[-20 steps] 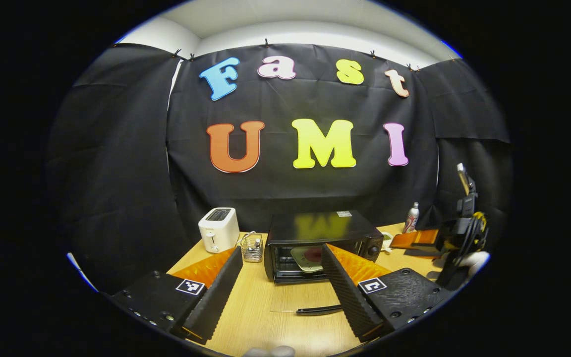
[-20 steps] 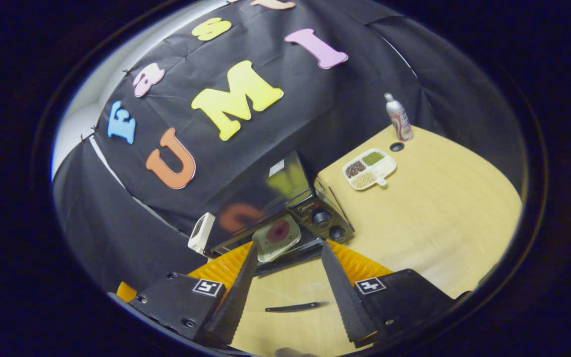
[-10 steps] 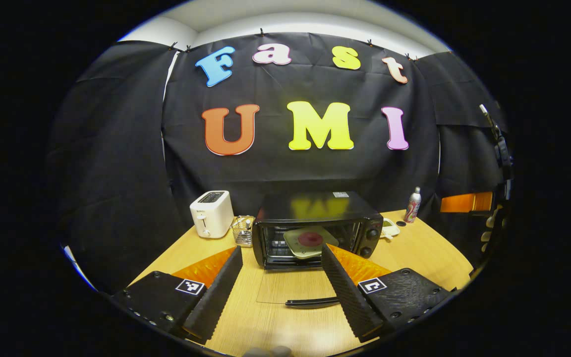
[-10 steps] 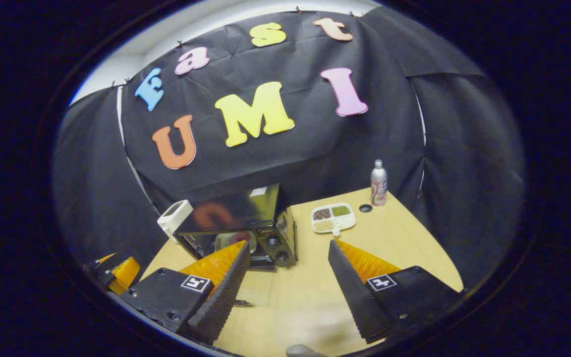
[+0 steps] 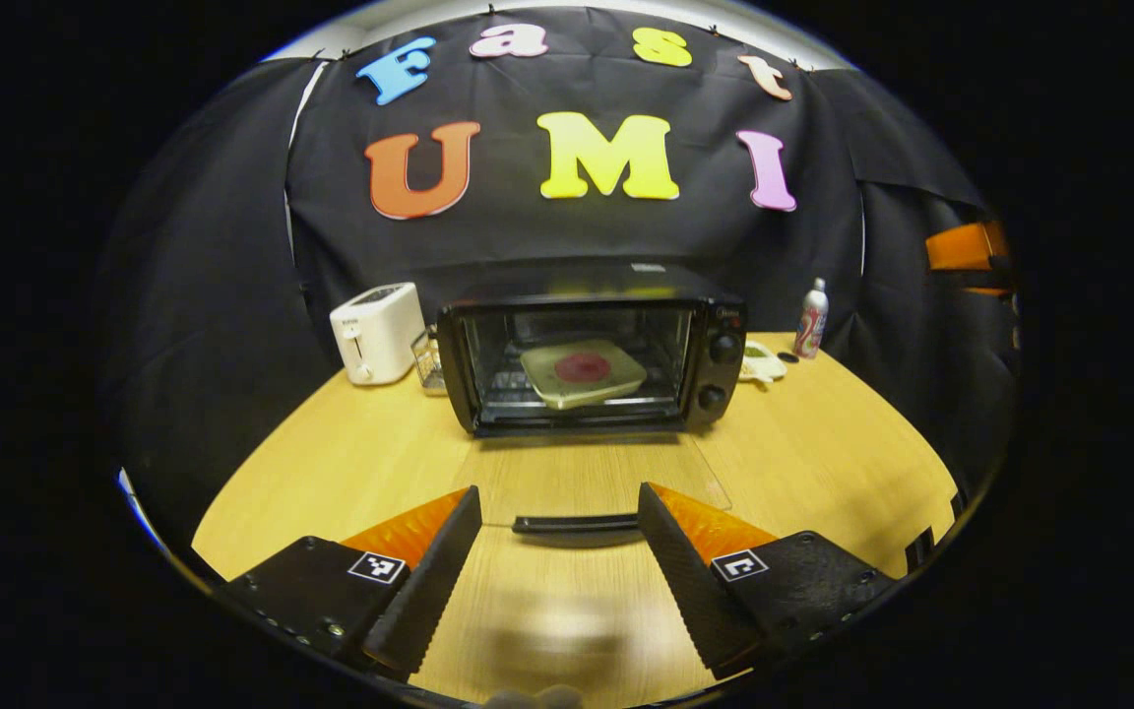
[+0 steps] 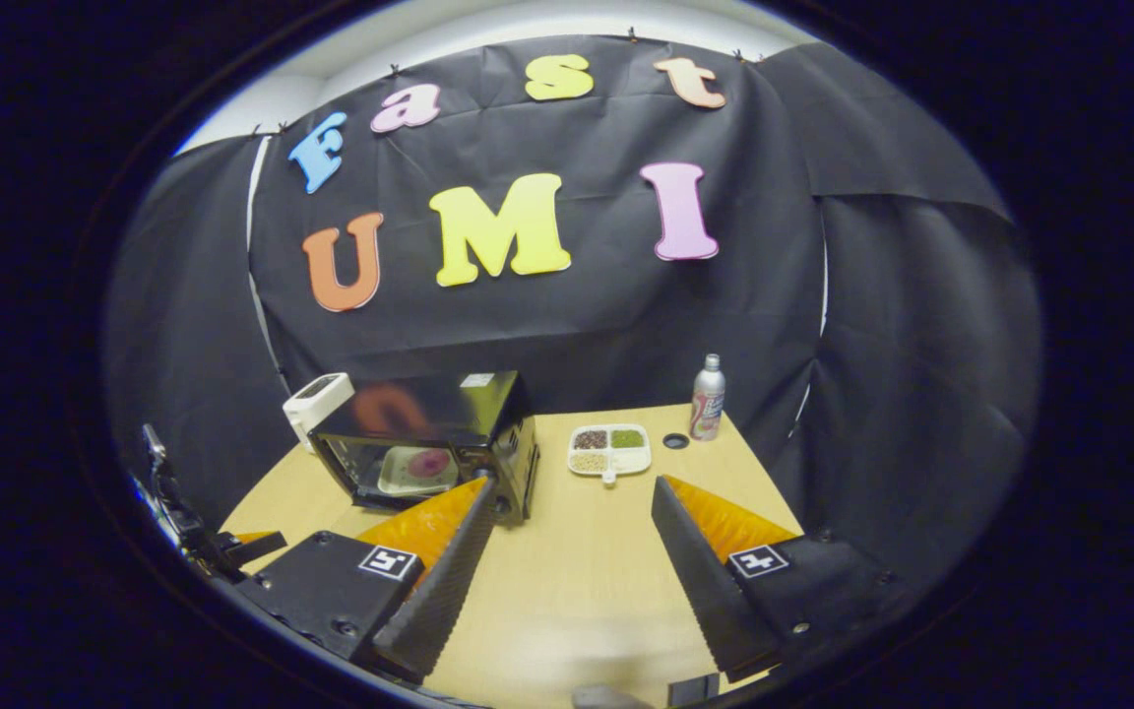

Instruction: Open the electric oven with the left hand, put the food in, and close the electric oven.

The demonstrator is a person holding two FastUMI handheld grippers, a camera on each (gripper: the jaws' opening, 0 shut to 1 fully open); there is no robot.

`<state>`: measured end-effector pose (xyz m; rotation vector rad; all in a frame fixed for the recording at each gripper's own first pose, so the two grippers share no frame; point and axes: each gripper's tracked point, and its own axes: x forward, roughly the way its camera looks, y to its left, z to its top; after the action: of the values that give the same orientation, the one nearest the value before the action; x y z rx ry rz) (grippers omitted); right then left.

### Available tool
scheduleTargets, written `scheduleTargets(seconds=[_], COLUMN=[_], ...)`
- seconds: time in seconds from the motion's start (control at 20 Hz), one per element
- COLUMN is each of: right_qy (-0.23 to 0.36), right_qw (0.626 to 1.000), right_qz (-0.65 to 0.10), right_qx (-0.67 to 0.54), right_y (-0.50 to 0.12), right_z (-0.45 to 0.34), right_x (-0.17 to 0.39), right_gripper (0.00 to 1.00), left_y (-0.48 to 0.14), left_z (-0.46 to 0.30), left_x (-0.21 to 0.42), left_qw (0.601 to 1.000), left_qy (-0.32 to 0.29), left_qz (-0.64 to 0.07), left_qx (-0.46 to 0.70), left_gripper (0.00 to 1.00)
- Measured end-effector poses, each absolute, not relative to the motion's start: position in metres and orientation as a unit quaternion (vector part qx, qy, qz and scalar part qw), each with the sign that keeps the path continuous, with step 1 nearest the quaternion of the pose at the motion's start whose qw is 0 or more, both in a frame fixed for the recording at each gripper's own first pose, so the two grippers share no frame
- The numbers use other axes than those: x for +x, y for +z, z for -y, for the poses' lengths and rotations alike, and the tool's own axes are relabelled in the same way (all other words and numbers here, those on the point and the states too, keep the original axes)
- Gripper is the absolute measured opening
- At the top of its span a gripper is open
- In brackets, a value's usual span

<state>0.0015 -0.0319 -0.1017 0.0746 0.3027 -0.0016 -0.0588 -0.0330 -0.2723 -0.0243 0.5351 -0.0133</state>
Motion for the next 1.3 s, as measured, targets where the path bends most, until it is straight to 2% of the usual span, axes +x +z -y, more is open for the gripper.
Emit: scheduleTargets(seconds=[0.35,0.65,0.7,0.75,1.05,1.1,1.15,1.3], right_qy=[-0.008,-0.017,-0.018,-0.017,-0.02,-0.018,-0.017,-0.016], right_qw=[0.984,0.984,0.984,0.983,0.981,0.981,0.981,0.981], right_qz=[-0.169,-0.171,-0.173,-0.175,-0.179,-0.179,-0.178,-0.176], right_qx=[0.051,0.045,0.045,0.047,0.069,0.072,0.073,0.076], right_y=[-0.105,-0.104,-0.103,-0.105,-0.104,-0.102,-0.102,-0.099], right_z=[0.052,0.059,0.059,0.058,0.056,0.054,0.054,0.052], right_x=[-0.004,-0.005,-0.004,-0.003,0.007,0.007,0.009,0.011], right_gripper=[0.96,0.96,1.0,0.96,0.96,0.96,1.0,0.96], left_y=[-0.352,-0.382,-0.386,-0.387,-0.386,-0.384,-0.381,-0.373], left_z=[0.052,0.052,0.053,0.054,0.059,0.059,0.06,0.059], left_x=[-0.057,-0.042,-0.04,-0.037,-0.028,-0.028,-0.028,-0.027], left_qw=[0.942,0.932,0.93,0.93,0.929,0.929,0.929,0.931], left_qy=[-0.016,-0.017,-0.018,-0.02,-0.026,-0.026,-0.027,-0.027], left_qz=[-0.336,-0.363,-0.367,-0.367,-0.37,-0.37,-0.369,-0.365], left_qx=[-0.011,-0.017,-0.016,-0.017,-0.014,-0.016,-0.017,-0.019], left_gripper=[0.97,0.96,0.97,0.97,0.96,1.0,0.97,0.97])
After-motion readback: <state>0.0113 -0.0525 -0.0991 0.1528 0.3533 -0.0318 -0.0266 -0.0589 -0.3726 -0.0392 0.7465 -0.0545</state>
